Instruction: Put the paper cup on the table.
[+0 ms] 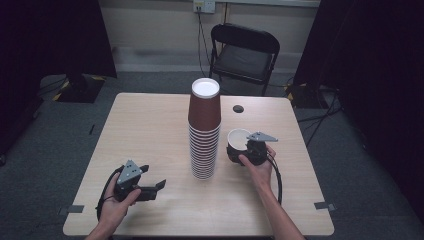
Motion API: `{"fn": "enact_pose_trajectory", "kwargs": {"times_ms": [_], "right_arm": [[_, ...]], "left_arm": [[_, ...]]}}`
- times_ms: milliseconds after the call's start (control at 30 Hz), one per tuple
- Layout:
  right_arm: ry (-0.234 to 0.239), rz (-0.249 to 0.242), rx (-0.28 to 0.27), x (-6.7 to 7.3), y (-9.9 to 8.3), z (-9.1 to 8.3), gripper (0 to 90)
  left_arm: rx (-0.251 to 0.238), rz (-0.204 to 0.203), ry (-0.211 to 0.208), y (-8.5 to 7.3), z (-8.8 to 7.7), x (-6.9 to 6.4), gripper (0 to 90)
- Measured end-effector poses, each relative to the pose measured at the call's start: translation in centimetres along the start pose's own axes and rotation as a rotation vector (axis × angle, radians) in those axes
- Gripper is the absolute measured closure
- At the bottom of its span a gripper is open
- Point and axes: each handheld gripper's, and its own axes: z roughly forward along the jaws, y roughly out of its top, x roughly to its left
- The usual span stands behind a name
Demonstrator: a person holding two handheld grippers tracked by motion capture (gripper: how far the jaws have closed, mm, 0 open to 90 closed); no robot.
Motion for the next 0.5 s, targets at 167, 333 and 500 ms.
{"fn": "enact_pose_trajectory", "kwargs": {"times_ms": [167,333,500], "right_arm": [[0.003,0.009,0.051,-0.20,-0.45,0.13,12.3],[0.010,0.015,0.066,-0.37,-0.80,0.05,12.7],[0.012,0.015,0.075,-0.39,-1.00,0.08,12.8]], "left_arm": [[-0.002,-0.003,0.004,-0.01,-0.10,0.01,16.6],[0.006,0.004,0.008,-0.01,0.05,0.15,16.7],[0.001,-0.002,0.003,-0.01,0.03,0.03,16.7]]}}
